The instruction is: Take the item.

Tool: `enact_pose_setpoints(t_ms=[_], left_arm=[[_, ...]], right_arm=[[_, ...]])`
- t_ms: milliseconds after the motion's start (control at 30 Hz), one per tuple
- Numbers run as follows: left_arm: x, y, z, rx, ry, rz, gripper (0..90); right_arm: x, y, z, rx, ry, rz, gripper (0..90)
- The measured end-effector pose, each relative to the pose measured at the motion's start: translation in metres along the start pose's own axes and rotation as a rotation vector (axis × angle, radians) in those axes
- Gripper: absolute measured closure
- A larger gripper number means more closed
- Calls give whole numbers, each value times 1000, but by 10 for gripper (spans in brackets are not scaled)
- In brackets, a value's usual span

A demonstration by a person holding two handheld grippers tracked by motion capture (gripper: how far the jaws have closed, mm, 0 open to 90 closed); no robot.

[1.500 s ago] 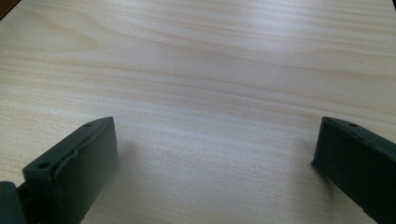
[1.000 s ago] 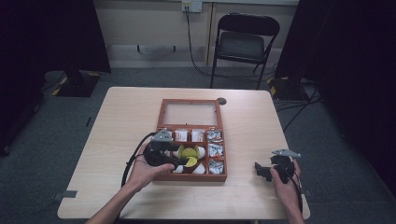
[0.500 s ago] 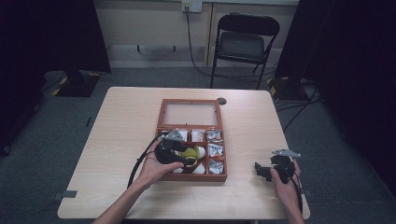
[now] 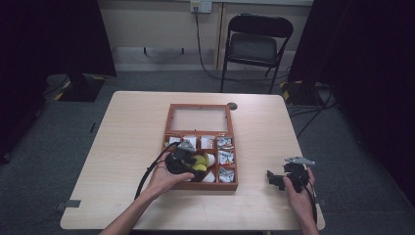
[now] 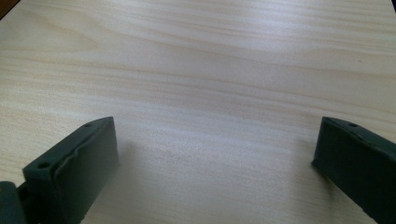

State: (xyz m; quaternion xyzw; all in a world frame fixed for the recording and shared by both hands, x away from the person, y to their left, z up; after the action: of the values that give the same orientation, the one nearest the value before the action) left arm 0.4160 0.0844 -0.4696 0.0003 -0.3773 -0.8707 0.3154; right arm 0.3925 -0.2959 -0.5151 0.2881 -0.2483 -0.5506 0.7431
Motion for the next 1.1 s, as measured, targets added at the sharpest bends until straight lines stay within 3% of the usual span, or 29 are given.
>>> enact_pose_setpoints(t_ms=[167, 267, 467, 600, 900, 1100], left_arm=[[0, -3, -6, -45, 19, -15, 364], [0, -2, -5, -40, 14, -6, 364], [-1, -2, -12, -94, 3, -4, 360], [1, -2, -14, -122, 20, -32, 355], [3, -2, -16, -136, 61, -48, 395], [3, -3, -15, -129, 52, -50, 402]], right_arm=[[0, 0, 0, 0, 0, 0, 0], [0, 0, 0, 0, 0, 0, 0], [0, 0, 0, 0, 0, 0, 0], [0, 0, 0, 0, 0, 0, 0], [0, 0, 0, -1, -1, 2, 0], [0, 0, 0, -1, -1, 2, 0]])
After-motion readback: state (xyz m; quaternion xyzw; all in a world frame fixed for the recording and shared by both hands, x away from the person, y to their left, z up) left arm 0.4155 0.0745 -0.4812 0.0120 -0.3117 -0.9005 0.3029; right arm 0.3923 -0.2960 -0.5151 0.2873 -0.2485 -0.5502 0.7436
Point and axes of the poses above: each handheld gripper's, and its own axes: z roughly backward along the jaws, y roughly out of its top, x roughly to its right, the point moved 2 cm from there along -z, roughly forward along the jaws, and after that the axes turned 3 degrees about z, right-handed, at the moved point
